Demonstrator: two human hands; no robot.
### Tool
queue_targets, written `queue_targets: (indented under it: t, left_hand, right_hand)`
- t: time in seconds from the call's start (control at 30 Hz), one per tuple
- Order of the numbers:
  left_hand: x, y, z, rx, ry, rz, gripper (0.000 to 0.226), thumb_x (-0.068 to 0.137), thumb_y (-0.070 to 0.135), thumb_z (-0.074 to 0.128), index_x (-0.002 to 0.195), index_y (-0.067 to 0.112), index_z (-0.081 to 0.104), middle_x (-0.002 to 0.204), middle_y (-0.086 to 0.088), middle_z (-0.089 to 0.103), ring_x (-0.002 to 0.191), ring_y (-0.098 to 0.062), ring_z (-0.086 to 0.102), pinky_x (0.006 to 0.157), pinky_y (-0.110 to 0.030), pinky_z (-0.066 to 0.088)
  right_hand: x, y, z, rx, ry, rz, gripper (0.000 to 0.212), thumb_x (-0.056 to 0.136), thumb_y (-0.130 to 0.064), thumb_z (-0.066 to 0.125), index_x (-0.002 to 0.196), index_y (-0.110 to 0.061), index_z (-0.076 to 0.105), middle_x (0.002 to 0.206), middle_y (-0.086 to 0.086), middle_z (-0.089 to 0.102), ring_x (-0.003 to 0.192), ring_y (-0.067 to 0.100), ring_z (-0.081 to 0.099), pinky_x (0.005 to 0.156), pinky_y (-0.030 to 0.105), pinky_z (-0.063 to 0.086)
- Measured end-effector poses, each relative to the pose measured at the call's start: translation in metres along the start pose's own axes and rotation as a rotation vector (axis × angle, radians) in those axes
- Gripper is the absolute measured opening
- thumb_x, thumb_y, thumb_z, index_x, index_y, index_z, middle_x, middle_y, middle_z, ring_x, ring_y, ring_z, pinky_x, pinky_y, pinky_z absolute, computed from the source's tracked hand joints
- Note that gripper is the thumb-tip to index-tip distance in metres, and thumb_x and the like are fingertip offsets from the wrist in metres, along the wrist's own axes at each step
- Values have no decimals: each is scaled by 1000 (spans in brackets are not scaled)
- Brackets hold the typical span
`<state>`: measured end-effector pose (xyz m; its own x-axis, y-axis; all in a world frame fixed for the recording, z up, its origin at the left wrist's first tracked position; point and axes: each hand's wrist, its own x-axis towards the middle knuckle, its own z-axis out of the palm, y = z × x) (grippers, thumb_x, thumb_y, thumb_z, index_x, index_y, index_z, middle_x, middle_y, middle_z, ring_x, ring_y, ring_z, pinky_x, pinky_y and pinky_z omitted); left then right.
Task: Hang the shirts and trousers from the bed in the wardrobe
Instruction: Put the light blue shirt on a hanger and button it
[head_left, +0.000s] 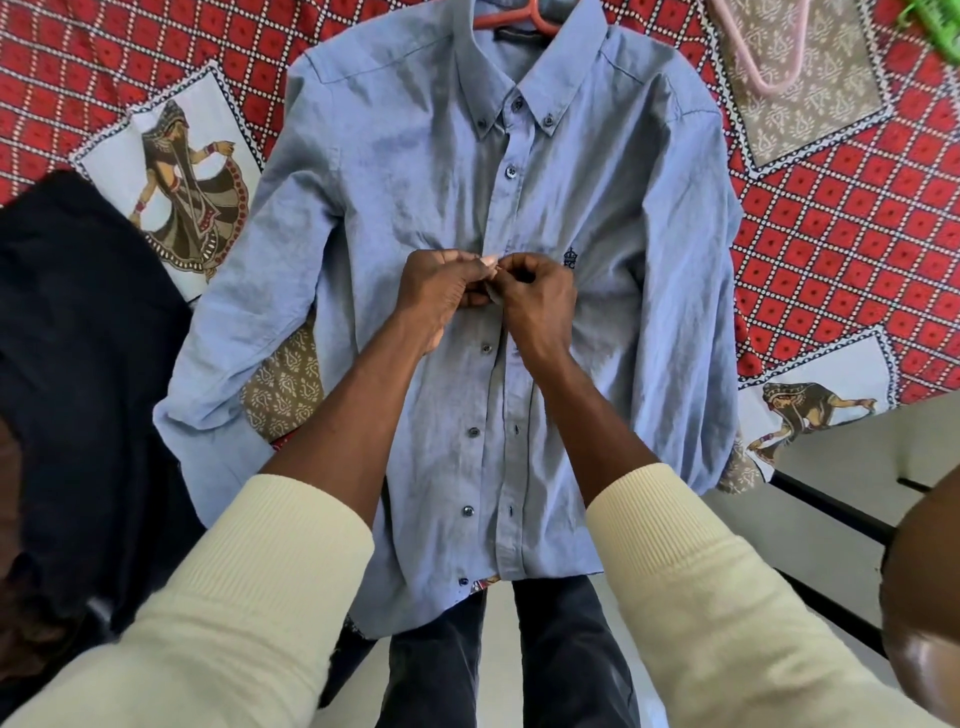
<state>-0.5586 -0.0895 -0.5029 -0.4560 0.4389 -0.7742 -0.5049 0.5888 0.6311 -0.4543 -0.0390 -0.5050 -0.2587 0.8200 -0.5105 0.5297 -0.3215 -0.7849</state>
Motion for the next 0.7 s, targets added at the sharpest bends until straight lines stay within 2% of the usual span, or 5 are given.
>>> queue_targets:
  t: [0.17,0.3,0.43,0.53,0.7]
  left_hand:
    - [3,0,1,249,-39,112,18,93,12,65,78,4,67,61,-12,62,46,-15,56,53,-27,53]
    - [11,18,-6,493,-163,126,25,97,14,58,75,6,62,57,-12,62,43,-16,58,51,-30,51]
    - [18,21,-8,1002,-102,597,22,93,14,51,78,1,61,80,-20,67,73,-34,64,64,-38,48]
    - [16,8,-4,1062,-6,795,22,94,18,51,93,1,65,91,-22,67,84,-40,63,71,-45,47]
    - [4,-6,-3,670,396,591,24,95,30,59,86,10,51,72,-6,60,69,-33,61,56,-37,39]
  right_hand:
    - [7,1,-17,-130,-109,-70,9,86,-9,68,79,-12,73,76,4,72,69,14,65,66,34,52]
    - [15,-2,-23,-347,-192,-350,8,82,-6,64,80,-9,72,85,5,70,81,22,64,74,38,50]
    - [46,0,-31,-647,-307,-692,17,79,-9,56,85,-10,72,92,9,69,85,34,64,74,45,49]
    - [48,3,-23,-598,-221,-584,13,81,-7,62,84,-10,75,88,10,69,83,29,64,71,30,43]
    - [19,0,-8,-199,134,-165,8,83,-10,66,81,-11,73,82,4,68,80,18,62,68,25,40]
